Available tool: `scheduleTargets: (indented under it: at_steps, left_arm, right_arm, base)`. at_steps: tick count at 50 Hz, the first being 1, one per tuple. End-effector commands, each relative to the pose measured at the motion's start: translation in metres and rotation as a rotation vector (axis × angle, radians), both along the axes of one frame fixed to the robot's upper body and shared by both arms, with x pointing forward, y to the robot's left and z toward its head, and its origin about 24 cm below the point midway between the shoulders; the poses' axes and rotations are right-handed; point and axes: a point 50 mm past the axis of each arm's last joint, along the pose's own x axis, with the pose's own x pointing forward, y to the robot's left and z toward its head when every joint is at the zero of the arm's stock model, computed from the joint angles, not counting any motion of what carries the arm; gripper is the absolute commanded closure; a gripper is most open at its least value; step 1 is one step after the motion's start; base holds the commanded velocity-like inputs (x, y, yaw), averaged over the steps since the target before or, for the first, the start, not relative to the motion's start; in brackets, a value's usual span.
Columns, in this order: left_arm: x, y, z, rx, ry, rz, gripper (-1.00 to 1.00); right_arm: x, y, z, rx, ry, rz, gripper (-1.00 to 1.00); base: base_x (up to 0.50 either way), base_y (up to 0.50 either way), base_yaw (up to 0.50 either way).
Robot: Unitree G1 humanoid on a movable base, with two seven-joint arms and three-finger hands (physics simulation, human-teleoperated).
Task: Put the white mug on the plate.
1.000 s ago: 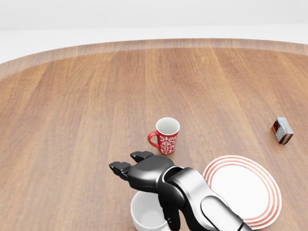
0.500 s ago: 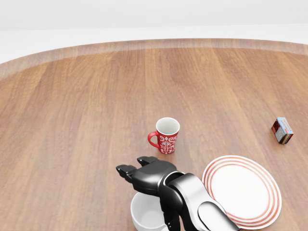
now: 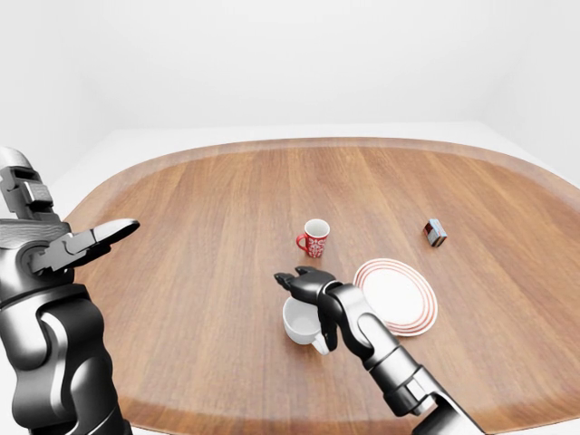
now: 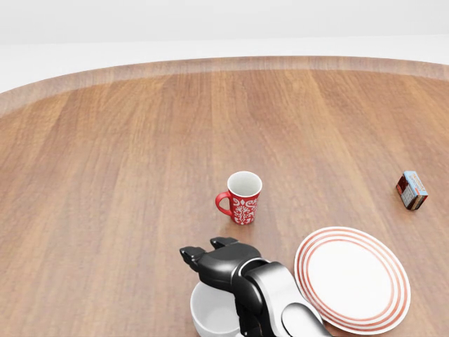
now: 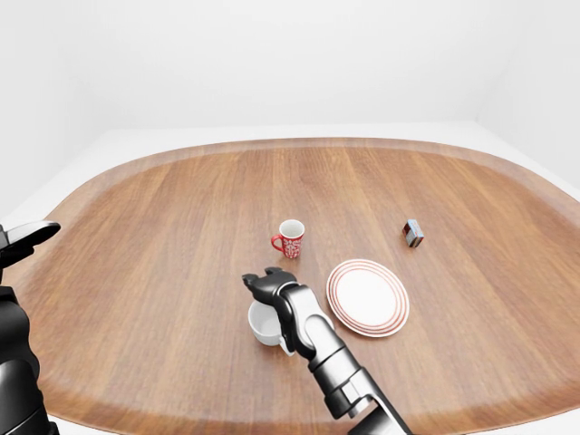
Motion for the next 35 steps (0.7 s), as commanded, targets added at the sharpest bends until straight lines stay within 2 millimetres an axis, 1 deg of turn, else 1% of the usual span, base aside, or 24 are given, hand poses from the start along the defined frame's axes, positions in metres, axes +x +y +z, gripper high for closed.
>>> scheduleTargets:
  at_steps: [1,14,27,35]
  left_arm:
    - [0.0,0.001,0.0,-0.003,0.001,-0.001,-1.0]
    - [0.001,0.0,-0.001,-0.002,0.006,-0.002,-1.0]
    - [0.001,0.0,-0.001,-0.004,0.004,-0.002,-1.0]
    - [0.001,0.0,-0.001,-0.004,0.005,-0.003,-1.0]
  right_arm:
    - [0.001,-0.002,-0.01,-0.014,0.031,-0.066,-1.0]
    - [0.005,-0.005,-0.014,-0.015,0.049,-0.129,-1.0]
    - [0.005,-0.005,-0.019,-0.03,0.07,-0.149,-1.0]
    - [0.009,-0.003,-0.021,-0.035,0.095,-0.151,-1.0]
  base:
    - [0.0,0.0,0.0]
    - [0.0,0.0,0.0]
    - [0.0,0.0,0.0]
    - [0.0,0.0,0.0]
